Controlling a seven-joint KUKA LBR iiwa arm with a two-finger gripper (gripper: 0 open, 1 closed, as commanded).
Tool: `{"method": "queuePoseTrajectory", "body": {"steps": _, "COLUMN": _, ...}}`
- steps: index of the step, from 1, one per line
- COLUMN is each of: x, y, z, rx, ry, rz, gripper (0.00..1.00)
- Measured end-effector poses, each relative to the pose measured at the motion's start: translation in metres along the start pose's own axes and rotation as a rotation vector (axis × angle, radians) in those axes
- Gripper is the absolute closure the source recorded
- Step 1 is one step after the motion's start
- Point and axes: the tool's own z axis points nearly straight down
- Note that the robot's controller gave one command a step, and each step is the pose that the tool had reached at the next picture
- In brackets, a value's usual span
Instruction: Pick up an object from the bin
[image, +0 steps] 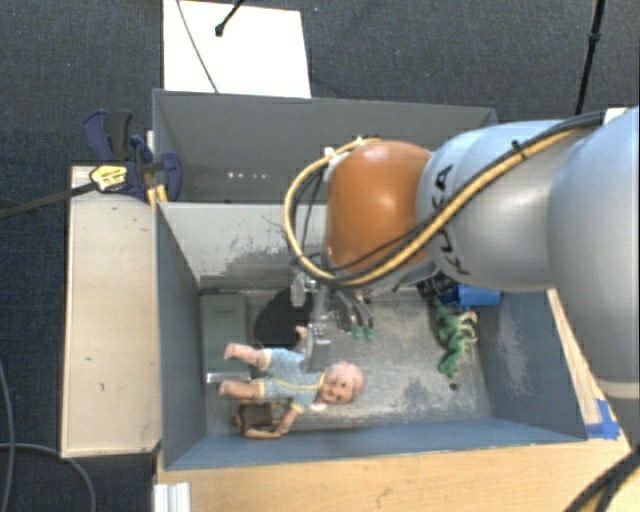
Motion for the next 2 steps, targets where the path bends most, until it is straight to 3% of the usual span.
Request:
{"method": "queuePoseTrajectory", "body": {"steps": 1, "x": -0.002, "y": -0.001, "z": -0.005, "rx": -0.001, "ry": -0.008, "rz": 0.005, "gripper": 0.0}}
{"method": "queuePoseTrajectory", "body": {"steps": 2, "x": 0.026, "y": 0.001, "z": 0.031, "rx": -0.001, "ry": -0.017, "rz": -0.177, "gripper": 0.0}}
